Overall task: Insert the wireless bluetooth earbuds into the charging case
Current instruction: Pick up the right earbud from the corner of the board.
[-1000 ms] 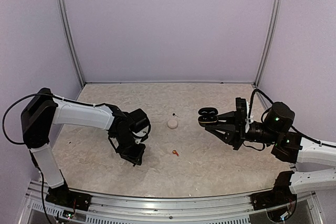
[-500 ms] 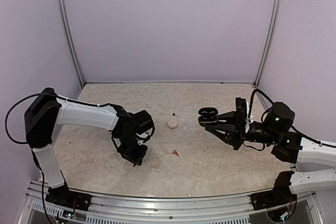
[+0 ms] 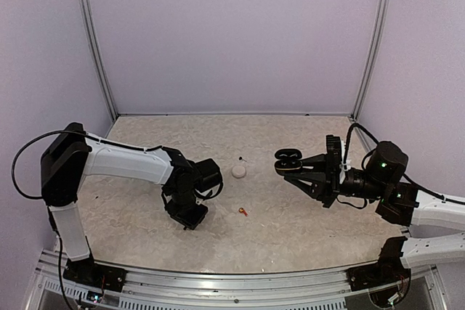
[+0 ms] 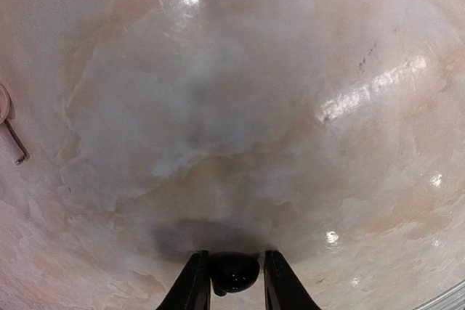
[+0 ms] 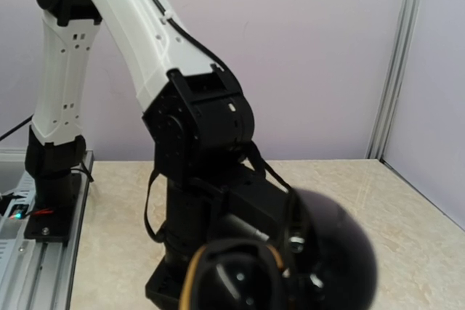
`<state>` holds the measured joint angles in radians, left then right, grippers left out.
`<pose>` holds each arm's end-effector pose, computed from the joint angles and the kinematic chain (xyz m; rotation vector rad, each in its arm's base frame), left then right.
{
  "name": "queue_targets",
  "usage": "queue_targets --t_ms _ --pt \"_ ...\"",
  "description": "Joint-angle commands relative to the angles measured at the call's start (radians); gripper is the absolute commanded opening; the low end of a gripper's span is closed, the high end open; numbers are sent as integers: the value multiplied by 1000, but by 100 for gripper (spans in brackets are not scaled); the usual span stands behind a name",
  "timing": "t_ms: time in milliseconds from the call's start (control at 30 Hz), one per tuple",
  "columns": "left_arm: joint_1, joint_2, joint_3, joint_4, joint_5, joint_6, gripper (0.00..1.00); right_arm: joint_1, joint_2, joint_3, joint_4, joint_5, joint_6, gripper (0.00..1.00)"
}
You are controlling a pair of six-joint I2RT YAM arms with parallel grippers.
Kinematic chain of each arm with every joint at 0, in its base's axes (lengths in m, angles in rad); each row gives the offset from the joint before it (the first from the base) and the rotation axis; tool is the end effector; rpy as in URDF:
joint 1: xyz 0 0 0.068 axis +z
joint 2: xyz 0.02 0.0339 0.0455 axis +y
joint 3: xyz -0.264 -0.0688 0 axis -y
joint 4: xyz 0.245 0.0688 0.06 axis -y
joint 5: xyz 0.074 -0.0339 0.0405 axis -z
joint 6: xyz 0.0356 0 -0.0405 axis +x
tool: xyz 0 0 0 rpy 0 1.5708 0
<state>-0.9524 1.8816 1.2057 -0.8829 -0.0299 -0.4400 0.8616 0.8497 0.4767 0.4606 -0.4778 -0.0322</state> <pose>0.1926 -0.2689 0.1488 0.7886 3.0116 0.0237 0.1184 0.1631 0.2876 -1.0260 1.2015 1.0119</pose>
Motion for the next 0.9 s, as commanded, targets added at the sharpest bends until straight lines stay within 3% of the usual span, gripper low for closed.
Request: queue_targets --t_ms 0,867 --pt "-12 28 32 -21 -71 14 28 -9 -17 -4 2 5 1 0" --pt "-26 33 29 -47 -67 32 25 -9 -3 11 0 -2 -1 0"
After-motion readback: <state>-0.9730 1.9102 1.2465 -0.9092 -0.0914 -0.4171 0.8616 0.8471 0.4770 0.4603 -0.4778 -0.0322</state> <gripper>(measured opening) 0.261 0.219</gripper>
